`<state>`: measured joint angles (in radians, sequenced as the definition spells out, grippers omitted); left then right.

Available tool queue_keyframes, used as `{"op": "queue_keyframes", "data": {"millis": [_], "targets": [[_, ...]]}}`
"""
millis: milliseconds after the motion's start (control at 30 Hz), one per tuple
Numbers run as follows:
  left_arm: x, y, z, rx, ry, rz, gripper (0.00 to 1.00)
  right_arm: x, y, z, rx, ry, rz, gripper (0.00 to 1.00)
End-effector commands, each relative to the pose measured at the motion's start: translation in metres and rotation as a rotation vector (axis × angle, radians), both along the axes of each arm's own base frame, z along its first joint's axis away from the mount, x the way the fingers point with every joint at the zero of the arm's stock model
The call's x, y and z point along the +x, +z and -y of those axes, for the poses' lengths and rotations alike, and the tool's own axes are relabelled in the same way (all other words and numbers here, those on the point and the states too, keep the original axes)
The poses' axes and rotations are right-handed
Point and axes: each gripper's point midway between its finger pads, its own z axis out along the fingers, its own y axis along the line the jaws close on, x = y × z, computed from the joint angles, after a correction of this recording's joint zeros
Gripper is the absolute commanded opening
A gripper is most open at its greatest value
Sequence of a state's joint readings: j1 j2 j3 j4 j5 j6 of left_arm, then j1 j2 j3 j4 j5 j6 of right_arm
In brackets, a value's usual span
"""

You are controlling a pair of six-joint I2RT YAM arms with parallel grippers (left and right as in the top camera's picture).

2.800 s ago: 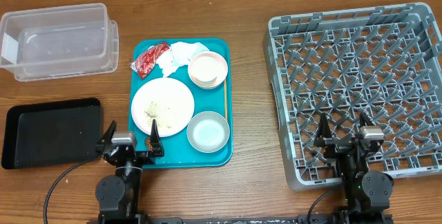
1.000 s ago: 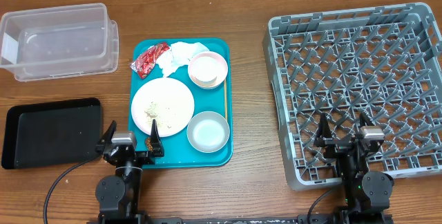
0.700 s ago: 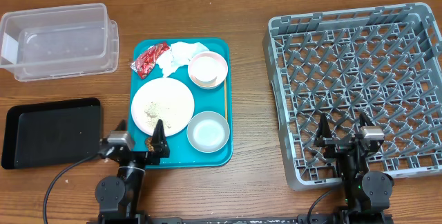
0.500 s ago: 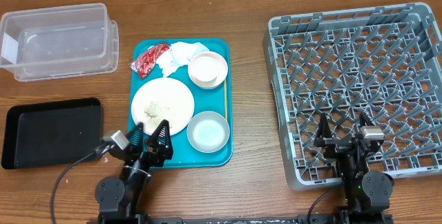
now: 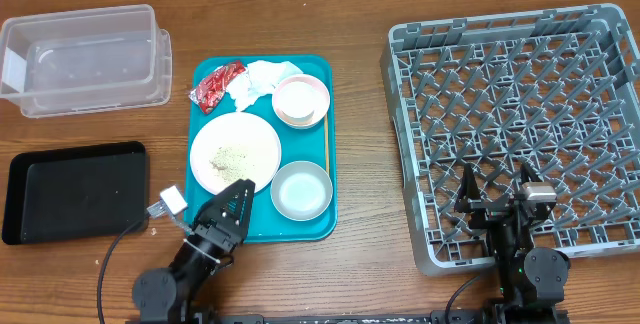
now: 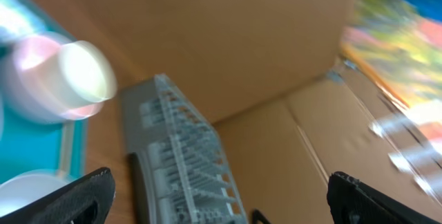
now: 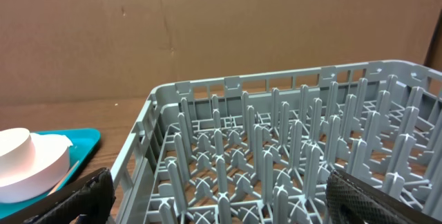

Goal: Sort waste into correct bins and load items into the dishwasher
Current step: 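Move the left gripper to the white plate's rim on the teal tray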

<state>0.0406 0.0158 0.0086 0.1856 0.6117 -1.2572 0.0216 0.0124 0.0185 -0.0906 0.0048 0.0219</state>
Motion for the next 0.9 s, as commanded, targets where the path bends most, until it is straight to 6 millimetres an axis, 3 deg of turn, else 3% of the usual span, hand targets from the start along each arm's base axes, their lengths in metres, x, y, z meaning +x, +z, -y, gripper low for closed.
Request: {"op": "queue_keyframes", "data": {"millis": [0,100,167,367,567,700,867], "targets": [[-0.015,0.026,0.011,0.038,-0.073,0.111,1.00,0.001,-0.003,0.000,0.000,-0.003,-0.003,1.00],[-0.021,0.053,0.008,0.118,-0.026,0.176,1.00,0.001,-0.003,0.000,0.000,-0.003,-0.003,1.00],[-0.023,0.060,0.002,0.225,0.033,0.133,1.00,0.001,-0.003,0.000,0.000,-0.003,-0.003,1.00],[-0.018,0.048,-0.040,0.482,0.237,-0.204,1.00,0.001,-0.003,0.000,0.000,-0.003,-0.003,1.00],[-0.026,0.017,-0.049,0.668,0.139,-0.576,1.00,0.001,-0.003,0.000,0.000,-0.003,-0.003,1.00],[-0.031,-0.018,-0.050,0.698,0.056,-0.798,1.00,0.001,-0.003,0.000,0.000,-0.003,-0.003,1.00],[-0.036,-0.061,-0.070,0.756,0.075,-1.096,1.00,0.001,-0.003,0.000,0.000,-0.003,-0.003,1.00]]}}
